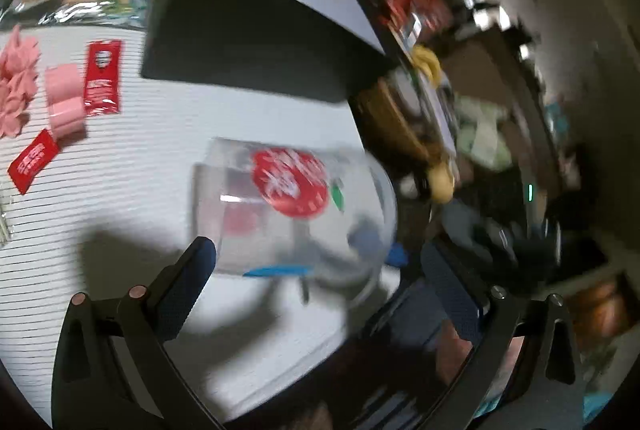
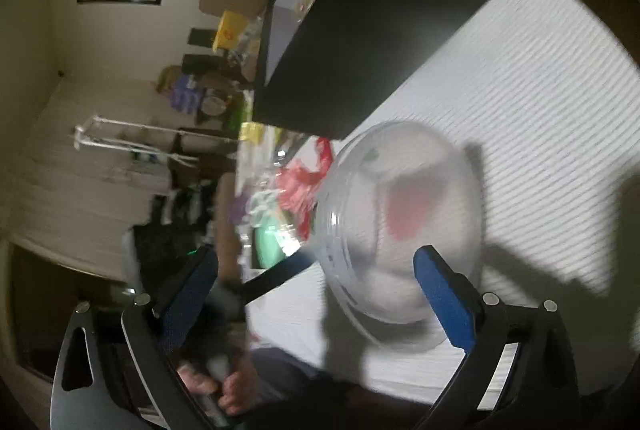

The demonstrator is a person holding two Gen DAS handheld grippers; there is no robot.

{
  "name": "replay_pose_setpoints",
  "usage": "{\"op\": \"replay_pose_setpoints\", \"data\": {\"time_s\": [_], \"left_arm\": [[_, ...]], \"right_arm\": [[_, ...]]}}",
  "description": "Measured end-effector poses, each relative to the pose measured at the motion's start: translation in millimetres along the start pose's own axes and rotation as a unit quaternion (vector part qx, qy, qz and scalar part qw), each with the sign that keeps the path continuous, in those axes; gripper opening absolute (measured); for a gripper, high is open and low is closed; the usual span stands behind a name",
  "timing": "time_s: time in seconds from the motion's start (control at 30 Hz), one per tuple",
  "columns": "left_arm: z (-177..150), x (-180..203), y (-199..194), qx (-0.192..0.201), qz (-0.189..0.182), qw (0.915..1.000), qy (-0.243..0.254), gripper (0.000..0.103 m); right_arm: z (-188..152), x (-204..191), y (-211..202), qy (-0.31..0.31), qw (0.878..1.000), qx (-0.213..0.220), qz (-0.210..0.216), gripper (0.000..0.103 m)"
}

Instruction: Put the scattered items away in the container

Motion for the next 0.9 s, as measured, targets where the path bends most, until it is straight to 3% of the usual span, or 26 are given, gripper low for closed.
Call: {"op": "replay_pose_setpoints", "data": {"time_s": [0.1, 0.2, 0.27, 0.3, 0.33, 0.43, 0.5, 0.73, 0.9], "left_arm": [[7.5, -8.1, -9.7, 0.021, 0.031, 0.9993, -0.01, 0.103], [19.3, -20.9, -15.8, 0.04, 0.028, 0.9983, -0.03, 0.103], [21.7, -24.3, -10.9, 0.036, 0.035, 0.9985, -0.024, 0.103], [20.7, -25.1, -7.6, 0.032, 0.045, 0.9983, -0.017, 0.102], [16.8, -26.7, -7.1, 0.028, 0.051, 0.9983, -0.012, 0.101], [6.0, -23.7, 5.9, 0.008, 0.043, 0.9991, -0.002, 0.091], [-0.2, -19.2, 14.7, -0.001, 0.058, 0.9982, 0.013, 0.084], [1.2, 23.8, 7.2, 0.008, 0.117, 0.9886, 0.093, 0.084], [36.6, 88.5, -22.6, 0.043, 0.103, 0.9818, 0.154, 0.087]], "right_arm": [[8.1, 10.6, -6.9, 0.02, 1.0, 0.003, 0.003, 0.1], [16.9, 20.1, -17.9, 0.023, 0.999, 0.024, -0.014, 0.097], [20.7, 19.1, -16.4, 0.006, 0.999, 0.021, -0.044, 0.082], [21.5, 15.3, -13.6, -0.012, 0.998, 0.019, -0.059, 0.066], [22.8, 10.6, -11.7, -0.03, 0.997, 0.017, -0.066, 0.063], [22.1, -0.8, 0.0, -0.064, 0.994, -0.007, -0.088, 0.06], [15.3, -7.1, 14.5, -0.084, 0.99, -0.032, -0.105, 0.06], [18.0, -21.3, 6.2, -0.107, 0.989, -0.009, -0.103, 0.061], [41.7, -60.9, -34.4, -0.141, 0.986, 0.028, -0.082, 0.061]]}}
Point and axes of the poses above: each gripper's, at about its wrist camera, not at the fingertips, and y roughly the way its jaws point, x to its right, z to its top, the point moved 5 cm from there along y, roughly the way its jaws point, and after that the axes turned 8 degrees about -z, right-handed, at the moved point
